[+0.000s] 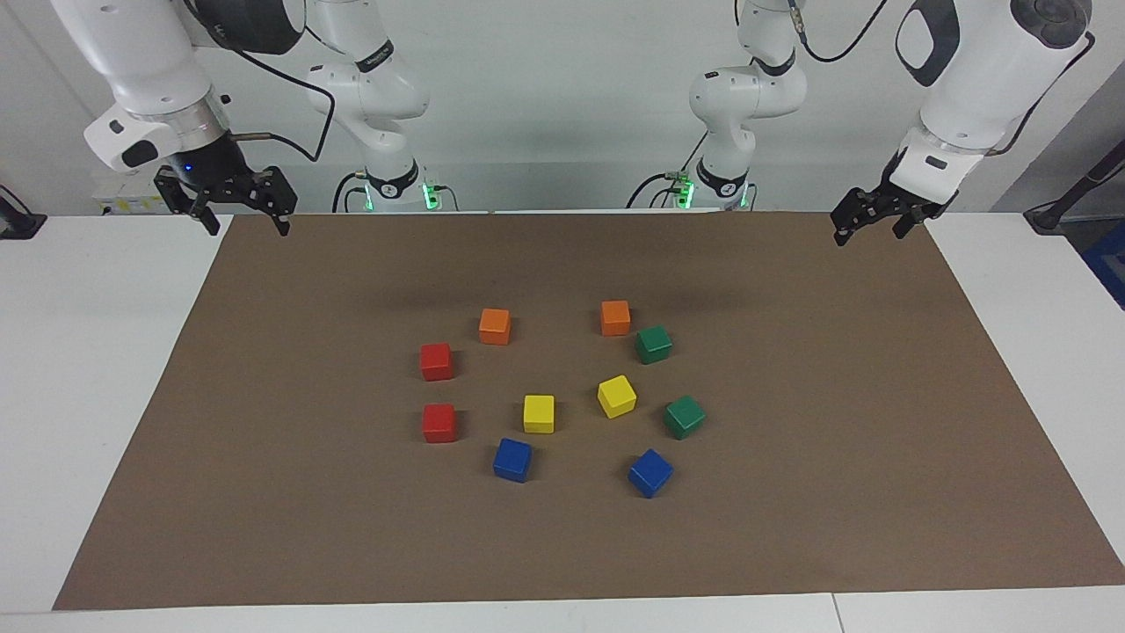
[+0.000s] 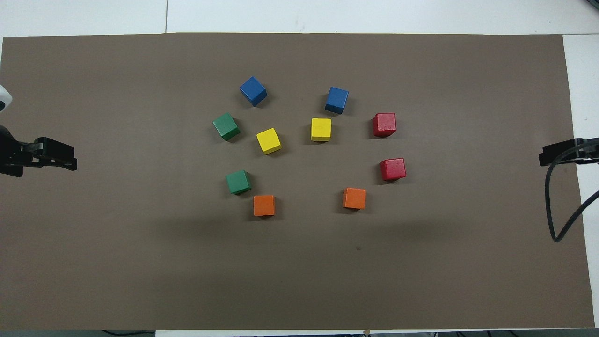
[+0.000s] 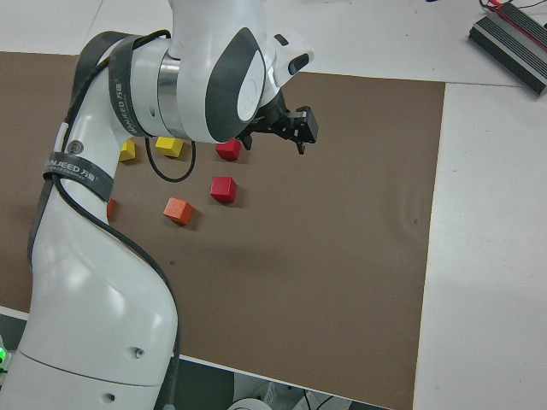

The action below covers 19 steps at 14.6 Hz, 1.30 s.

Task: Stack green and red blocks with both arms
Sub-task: 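Move the left gripper to the green cube while the right gripper nears red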

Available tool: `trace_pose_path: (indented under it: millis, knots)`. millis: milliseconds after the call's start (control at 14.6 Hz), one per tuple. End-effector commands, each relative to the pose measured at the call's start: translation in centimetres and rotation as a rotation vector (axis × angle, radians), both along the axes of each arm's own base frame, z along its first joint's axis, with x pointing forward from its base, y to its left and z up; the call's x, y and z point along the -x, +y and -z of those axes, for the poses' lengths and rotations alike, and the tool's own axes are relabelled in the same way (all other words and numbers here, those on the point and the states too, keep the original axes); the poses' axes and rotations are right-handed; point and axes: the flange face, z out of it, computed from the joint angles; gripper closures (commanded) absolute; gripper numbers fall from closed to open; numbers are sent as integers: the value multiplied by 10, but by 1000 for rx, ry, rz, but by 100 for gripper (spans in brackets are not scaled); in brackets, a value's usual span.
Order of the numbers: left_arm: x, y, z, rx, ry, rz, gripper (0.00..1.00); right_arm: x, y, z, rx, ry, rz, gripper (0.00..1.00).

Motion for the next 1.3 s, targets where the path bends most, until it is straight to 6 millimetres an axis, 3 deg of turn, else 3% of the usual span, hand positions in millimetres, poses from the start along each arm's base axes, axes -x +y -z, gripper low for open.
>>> trace_pose_path:
  millis: [0, 412, 618, 1030, 1236]
  knots:
    - [3, 2, 0, 3, -4, -14, 0, 4, 1, 0, 0, -2, 29, 0]
    - [3, 2, -1, 3, -5, -14, 0, 5, -2, 1, -8, 1, 31, 0]
    - [2, 2, -1, 4, -7, -13, 0, 2, 12, 2, -15, -6, 14, 0]
    - [3, 2, 0, 3, -2, -14, 0, -20, 65, 82, -21, -26, 13, 0]
    - [2, 2, 0, 4, -7, -11, 0, -35, 97, 134, -24, -14, -8, 0]
